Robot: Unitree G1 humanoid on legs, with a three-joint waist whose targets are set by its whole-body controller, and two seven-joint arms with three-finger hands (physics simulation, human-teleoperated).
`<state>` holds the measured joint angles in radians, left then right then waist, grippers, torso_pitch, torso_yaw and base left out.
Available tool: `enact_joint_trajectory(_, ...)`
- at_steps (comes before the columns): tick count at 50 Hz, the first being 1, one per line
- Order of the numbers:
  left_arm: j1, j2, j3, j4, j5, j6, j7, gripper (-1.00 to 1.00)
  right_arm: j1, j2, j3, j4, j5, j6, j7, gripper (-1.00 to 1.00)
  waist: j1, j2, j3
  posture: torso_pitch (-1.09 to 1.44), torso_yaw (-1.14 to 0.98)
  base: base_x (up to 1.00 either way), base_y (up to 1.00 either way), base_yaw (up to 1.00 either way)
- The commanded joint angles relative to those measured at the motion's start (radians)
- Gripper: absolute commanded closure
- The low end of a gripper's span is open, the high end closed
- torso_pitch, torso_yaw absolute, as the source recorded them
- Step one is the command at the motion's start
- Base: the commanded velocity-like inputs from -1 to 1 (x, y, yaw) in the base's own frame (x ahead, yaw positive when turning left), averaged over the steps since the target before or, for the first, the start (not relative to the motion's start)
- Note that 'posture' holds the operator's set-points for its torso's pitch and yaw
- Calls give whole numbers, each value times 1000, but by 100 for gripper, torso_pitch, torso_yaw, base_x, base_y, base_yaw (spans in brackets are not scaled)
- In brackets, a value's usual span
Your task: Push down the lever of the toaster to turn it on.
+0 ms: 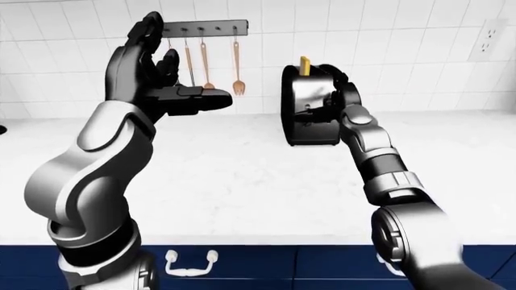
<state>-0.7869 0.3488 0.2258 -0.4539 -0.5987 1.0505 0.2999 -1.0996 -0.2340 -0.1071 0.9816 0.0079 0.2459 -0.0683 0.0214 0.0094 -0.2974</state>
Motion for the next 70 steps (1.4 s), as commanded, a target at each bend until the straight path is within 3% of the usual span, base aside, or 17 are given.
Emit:
enact_joint_trajectory(1,-30,8,8,-13,6,-29,-3,-100,-25,-9,-1,-7,-7,16,0,-100,0,3,-5,-43,0,0,0,0)
enact_joint_trajectory(26,-31,5,11,-21,8,-19,-1,-100,-27,-13,-8,48,-24,90,12,-100,6,-2,-8,-43,0,0,0,0)
enact_joint_trajectory(70,-41,11,19,-29,-17,-11,21,-100,30,-11,-19,184,-27,-8,-7,-100,16,-4,-10,-43,0,0,0,0)
